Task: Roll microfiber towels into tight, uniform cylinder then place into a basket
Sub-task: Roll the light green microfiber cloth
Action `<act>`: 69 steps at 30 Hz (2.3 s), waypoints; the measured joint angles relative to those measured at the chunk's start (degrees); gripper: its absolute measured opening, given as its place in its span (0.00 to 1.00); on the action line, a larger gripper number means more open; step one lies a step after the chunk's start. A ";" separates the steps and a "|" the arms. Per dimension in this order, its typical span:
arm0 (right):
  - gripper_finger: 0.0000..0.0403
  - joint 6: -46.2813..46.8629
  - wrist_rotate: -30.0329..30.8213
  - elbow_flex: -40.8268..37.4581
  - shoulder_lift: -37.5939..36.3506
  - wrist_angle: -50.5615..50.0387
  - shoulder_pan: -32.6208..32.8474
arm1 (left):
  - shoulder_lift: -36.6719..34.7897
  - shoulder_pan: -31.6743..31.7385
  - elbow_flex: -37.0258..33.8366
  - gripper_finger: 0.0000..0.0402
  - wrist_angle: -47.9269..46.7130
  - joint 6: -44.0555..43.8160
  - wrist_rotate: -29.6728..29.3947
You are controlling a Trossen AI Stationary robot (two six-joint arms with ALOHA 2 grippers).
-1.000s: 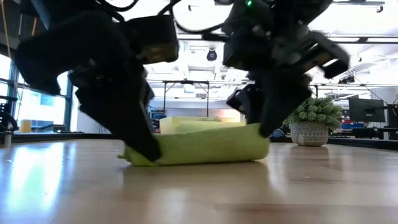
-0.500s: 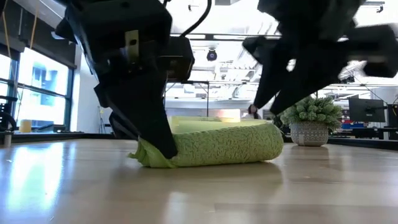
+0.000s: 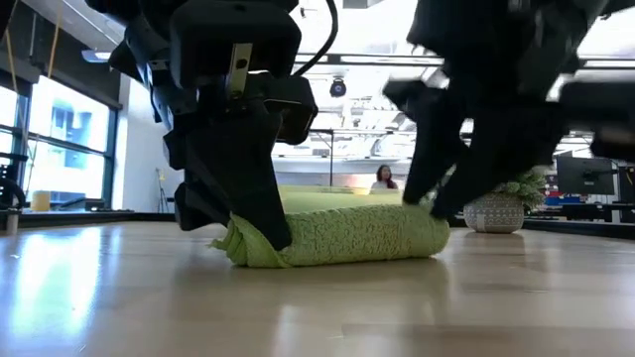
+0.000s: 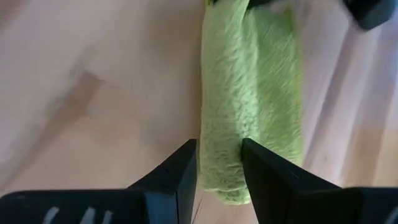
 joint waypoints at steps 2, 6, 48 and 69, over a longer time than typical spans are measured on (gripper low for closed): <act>0.29 0.00 0.00 0.00 1.69 0.11 -0.04 | 0.00 0.02 0.00 0.08 0.04 -0.37 0.03; 0.29 -0.02 3.04 0.02 3.97 0.53 0.10 | 0.00 0.00 0.00 0.08 0.07 -0.33 -0.14; 0.01 12.79 -38.34 0.02 7.64 4.11 -15.72 | -12.19 -12.93 -0.15 0.19 -7.01 13.70 -27.56; 0.22 8.68 -43.22 -0.17 5.92 4.30 -19.12 | -0.46 -14.16 0.20 0.36 -4.52 12.61 -30.41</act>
